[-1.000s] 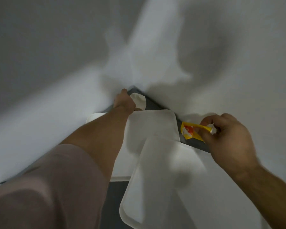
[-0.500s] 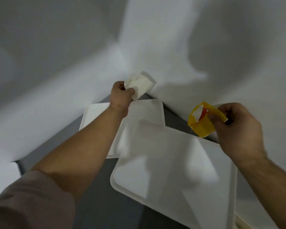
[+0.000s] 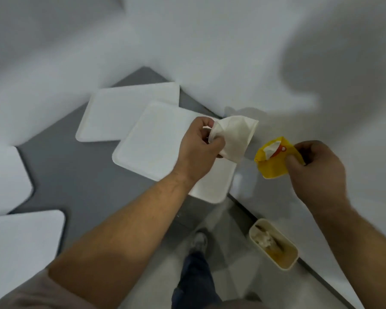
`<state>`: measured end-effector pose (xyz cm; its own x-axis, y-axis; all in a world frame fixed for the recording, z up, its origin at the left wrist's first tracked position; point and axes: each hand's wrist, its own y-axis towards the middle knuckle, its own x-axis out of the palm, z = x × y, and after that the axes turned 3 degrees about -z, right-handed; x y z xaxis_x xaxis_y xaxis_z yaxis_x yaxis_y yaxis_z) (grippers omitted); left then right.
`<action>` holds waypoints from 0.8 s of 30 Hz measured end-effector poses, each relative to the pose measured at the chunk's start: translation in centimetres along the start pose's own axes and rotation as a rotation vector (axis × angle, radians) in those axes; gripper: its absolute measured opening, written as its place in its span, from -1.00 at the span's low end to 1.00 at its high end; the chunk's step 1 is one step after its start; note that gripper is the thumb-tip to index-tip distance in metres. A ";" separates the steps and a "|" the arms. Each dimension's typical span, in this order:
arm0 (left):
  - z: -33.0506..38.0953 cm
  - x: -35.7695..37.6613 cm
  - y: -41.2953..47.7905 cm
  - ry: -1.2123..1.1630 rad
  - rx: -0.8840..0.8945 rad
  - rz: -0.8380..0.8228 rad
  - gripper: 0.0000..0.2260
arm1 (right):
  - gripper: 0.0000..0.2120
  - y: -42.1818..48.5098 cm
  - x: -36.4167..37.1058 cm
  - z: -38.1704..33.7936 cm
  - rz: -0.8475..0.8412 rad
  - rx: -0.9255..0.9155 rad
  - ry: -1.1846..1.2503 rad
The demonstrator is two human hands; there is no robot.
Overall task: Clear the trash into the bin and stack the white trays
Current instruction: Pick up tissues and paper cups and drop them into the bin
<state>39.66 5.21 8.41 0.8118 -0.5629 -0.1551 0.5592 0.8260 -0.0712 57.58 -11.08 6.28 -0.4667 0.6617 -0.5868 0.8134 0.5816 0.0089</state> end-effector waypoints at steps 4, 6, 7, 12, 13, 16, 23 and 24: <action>-2.1 6.8 -6.5 0.189 0.057 0.003 -0.87 | -0.90 -4.8 -3.0 6.9 -0.028 0.124 -0.032; -3.7 9.9 -9.4 0.202 0.058 -0.044 -0.83 | -0.92 -7.1 -4.0 10.6 -0.047 0.219 -0.051; -4.7 11.4 -10.5 0.206 0.050 -0.070 -0.82 | -0.93 -8.1 -4.3 12.4 -0.056 0.263 -0.058; -13.2 17.1 -12.8 0.241 -0.147 -0.185 -0.81 | -0.96 -11.5 -3.3 21.5 -0.064 0.452 -0.090; -15.6 18.0 -12.7 0.257 -0.192 -0.194 -0.82 | -0.96 -12.0 -2.7 23.5 -0.047 0.496 -0.072; -23.2 20.7 -12.5 0.317 -0.340 -0.194 -0.81 | -0.94 -13.0 0.1 29.6 0.008 0.639 0.004; -39.7 25.8 -10.3 0.365 -0.771 -0.206 -0.72 | -0.86 -13.2 7.5 44.2 0.102 0.980 0.208; -41.5 26.5 -10.2 0.364 -0.794 -0.203 -0.69 | -0.87 -13.1 8.4 45.8 0.112 1.010 0.221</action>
<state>48.54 -16.94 -35.84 0.5304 -0.7682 -0.3585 0.2957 0.5640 -0.7710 58.95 -34.80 -35.86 -0.3406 0.8190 -0.4618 0.7207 -0.0881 -0.6877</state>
